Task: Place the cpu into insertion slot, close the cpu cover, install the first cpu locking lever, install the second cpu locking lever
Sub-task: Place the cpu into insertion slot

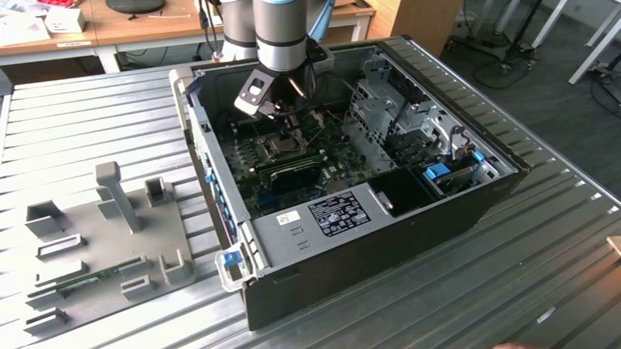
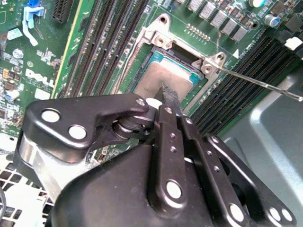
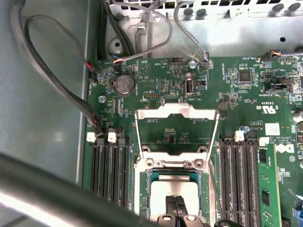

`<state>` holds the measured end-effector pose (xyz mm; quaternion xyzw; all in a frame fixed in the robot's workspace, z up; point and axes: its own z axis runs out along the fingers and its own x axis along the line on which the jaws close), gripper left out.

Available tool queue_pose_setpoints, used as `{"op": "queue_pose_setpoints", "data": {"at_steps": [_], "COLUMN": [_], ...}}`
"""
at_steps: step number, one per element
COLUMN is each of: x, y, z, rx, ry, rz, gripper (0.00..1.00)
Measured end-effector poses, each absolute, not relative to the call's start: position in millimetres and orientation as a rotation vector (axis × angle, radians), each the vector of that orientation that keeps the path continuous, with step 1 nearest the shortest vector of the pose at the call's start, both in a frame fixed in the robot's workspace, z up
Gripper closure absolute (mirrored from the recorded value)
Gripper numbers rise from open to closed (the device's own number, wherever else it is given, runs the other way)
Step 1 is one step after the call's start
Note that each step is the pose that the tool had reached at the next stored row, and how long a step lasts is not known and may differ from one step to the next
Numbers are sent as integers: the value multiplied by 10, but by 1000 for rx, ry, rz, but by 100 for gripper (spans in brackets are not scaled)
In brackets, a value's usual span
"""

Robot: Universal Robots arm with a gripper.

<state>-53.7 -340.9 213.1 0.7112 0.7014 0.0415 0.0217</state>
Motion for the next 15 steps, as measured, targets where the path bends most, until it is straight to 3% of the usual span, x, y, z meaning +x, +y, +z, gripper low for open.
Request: {"op": "queue_pose_setpoints", "data": {"at_steps": [4, 15], "x": [-534, -494], "y": [-3410, -3409], "z": [2131, 2099], "rx": [2221, 2223], "ry": [2189, 2194], "rz": [96, 90], "gripper": [90, 90]}}
